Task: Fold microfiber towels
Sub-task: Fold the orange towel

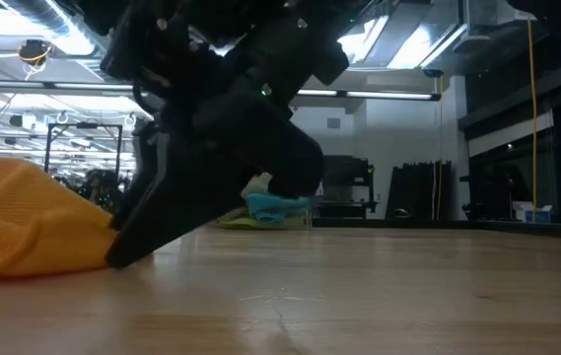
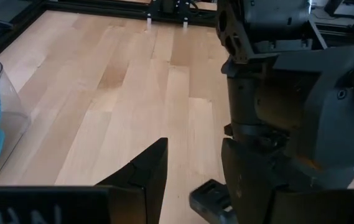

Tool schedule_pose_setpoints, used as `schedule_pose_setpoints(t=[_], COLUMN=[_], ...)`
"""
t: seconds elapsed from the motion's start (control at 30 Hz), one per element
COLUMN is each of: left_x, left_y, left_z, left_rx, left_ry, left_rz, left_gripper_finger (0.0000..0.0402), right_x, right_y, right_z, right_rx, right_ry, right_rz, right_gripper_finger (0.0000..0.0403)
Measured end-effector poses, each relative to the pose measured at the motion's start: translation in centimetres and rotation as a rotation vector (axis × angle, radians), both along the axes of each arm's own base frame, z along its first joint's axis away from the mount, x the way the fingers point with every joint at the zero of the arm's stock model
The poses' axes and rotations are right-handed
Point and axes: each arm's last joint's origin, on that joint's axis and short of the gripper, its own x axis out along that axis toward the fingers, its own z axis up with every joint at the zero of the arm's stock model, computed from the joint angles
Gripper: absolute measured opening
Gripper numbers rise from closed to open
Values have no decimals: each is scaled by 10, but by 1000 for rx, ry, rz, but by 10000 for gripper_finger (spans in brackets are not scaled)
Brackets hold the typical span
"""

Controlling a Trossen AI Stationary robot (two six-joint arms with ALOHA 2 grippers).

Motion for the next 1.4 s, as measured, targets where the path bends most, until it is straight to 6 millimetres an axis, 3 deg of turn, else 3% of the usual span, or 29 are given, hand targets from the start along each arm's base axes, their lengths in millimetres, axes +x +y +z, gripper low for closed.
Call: schedule_pose_setpoints(t=[0.27,0.53,0.73,0.83,0.9,1.1,1.23,1.33,1.4], left_x=[0,0,0,0,0,1,1,1,1], left_y=[0,0,0,0,0,0,0,0,0], left_z=[0,0,0,1,0,2,2,1,1], left_rx=[0,0,0,0,0,-4,-4,-4,-4], left_ry=[0,0,-3,-5,-4,-19,-16,-15,-14], left_rz=[1,0,0,1,1,1,0,0,-1], left_gripper_finger=[142,142,142,142,142,142,142,142,142], right_x=[5,-5,-42,-65,-67,-78,-88,-100,-111], right_y=[-1,3,6,0,-1,-8,-27,-45,-57], right_z=[14,62,94,109,115,134,167,197,215], right_rx=[16,-276,-762,-883,-842,-876,-908,-776,-563], right_ry=[20,51,-7,-24,-97,-186,-228,-233,-147], right_rz=[-116,-464,-848,-998,-1080,-1104,-1117,-1213,-1294], right_gripper_finger=[11,6,4,4,3,3,3,3,3])
